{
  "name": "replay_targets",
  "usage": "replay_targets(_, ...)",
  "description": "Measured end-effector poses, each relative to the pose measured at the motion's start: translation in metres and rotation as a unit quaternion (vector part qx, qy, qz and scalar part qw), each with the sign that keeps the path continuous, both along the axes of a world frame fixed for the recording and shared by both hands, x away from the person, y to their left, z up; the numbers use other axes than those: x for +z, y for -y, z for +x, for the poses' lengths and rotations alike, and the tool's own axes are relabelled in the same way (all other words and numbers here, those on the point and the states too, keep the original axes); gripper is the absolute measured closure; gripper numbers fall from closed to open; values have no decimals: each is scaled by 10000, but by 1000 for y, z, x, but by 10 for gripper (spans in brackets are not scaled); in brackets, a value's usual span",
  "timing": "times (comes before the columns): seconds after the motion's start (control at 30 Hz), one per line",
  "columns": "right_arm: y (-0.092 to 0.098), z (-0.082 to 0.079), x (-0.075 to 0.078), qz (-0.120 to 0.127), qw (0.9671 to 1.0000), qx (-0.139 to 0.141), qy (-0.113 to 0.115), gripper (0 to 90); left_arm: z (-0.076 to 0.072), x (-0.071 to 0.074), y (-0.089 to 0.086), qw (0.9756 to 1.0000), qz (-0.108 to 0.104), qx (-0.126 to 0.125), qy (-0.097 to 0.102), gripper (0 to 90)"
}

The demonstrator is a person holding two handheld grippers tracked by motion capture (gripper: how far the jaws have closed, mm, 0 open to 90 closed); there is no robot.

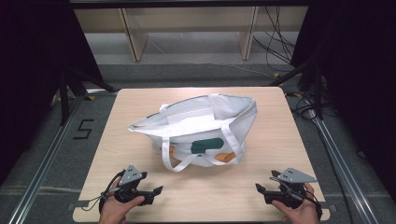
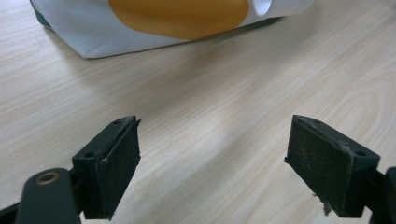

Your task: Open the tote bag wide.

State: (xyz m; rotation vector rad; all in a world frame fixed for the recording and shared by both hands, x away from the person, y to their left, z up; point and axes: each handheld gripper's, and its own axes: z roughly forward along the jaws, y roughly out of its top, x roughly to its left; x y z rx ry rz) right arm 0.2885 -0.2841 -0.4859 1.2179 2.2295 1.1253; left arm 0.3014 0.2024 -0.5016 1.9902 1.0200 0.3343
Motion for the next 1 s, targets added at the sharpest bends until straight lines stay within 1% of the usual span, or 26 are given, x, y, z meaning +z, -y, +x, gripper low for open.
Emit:
replay_targets(0.13, 0, 0, 0, 13, 10000, 13, -3, 228, 0, 0, 0, 10000, 19, 1, 9, 166)
replay_targets(0.17, 0, 0, 0, 10, 10000, -3, 19, 232, 0, 0, 1, 10000, -71, 47, 18, 166)
replay_targets(0.23, 0, 0, 1, -13, 10000, 19, 44, 245, 0, 0, 1, 10000, -56, 42, 16, 168)
replay_targets(0.27, 2, 3, 0, -22, 9998, 163, 120, 249, 0, 0, 1, 10000, -58, 42, 16, 170)
replay_targets(0.3, 2, 3, 0, -27, 9998, 159, 121, 250, 0, 0, 1, 10000, -22, 11, 43, 170)
replay_targets(0.33, 0, 0, 2, 12, 10000, 20, -9, 254, 0, 0, 0, 10000, -2, -9, 74, 171)
replay_targets(0.37, 2, 3, 1, -41, 9998, 131, 142, 263, 0, 0, 0, 10000, -2, -9, 74, 172)
replay_targets(0.4, 2, 3, 2, -66, 9997, 168, 134, 274, 0, 0, 1, 10000, -2, -10, 66, 172)
replay_targets(0.43, 2, 3, 2, -3, 9997, 193, 138, 281, 1, 0, 1, 10000, -39, -26, 41, 172)
replay_targets(0.47, 0, 1, 3, 38, 10000, 37, 62, 287, 0, 0, 2, 10000, -55, -23, 55, 174)
replay_targets(0.5, 2, 4, 4, -67, 9997, 140, 200, 307, 1, 1, 1, 10000, -34, -32, 71, 174)
replay_targets(0.53, 2, 5, 5, -13, 9996, 215, 192, 325, 1, 2, 0, 10000, -37, -67, 58, 174)
replay_targets(0.57, 2, 6, 6, -29, 9994, 212, 285, 329, 1, 3, -1, 10000, -1, -64, -5, 174)
replay_targets(0.6, 1, 6, 8, -28, 9996, 169, 222, 339, 2, 4, -2, 9999, 90, -132, 43, 174)
replay_targets(0.63, 1, 7, 9, -51, 9995, 204, 248, 369, 2, 4, 0, 9999, -109, -40, 71, 176)
replay_targets(0.67, 1, 8, 11, 7, 9994, 222, 264, 394, 1, 5, 0, 9998, -177, 17, 40, 176)
replay_targets(0.7, 0, 9, 13, 23, 9993, 224, 297, 400, 2, 7, -3, 10000, -15, -48, 52, 179)
replay_targets(0.73, -1, 9, 16, 67, 9995, 202, 241, 414, 2, 9, -3, 9999, -104, 69, 65, 189)
replay_targets(0.77, -2, 11, 20, 87, 9992, 230, 303, 445, 4, 9, -4, 9998, -194, 36, 91, 216)
replay_targets(0.8, -2, 13, 22, 135, 9988, 296, 360, 461, 5, 10, -5, 9998, -186, 38, 91, 240)
replay_targets(0.83, -3, 13, 25, 138, 9990, 289, 304, 472, 5, 12, -6, 9999, -103, 24, 102, 252)
replay_targets(0.87, -2, 17, 27, 63, 9983, 404, 424, 485, 6, 13, -6, 9998, -156, -6, 120, 275)
replay_targets(0.9, -3, 18, 31, 59, 9984, 379, 409, 505, 5, 14, -6, 9998, -167, 42, 83, 327)
replay_targets(0.93, -4, 20, 34, 72, 9984, 376, 415, 524, 6, 16, -7, 9999, -111, -3, 69, 369)
replay_targets(0.97, -6, 21, 37, 87, 9985, 353, 411, 545, 6, 17, -7, 9998, -165, -58, 61, 428)
replay_targets(1.0, -6, 25, 40, 61, 9978, 439, 502, 563, 8, 19, -10, 9996, 30, -286, 57, 498)
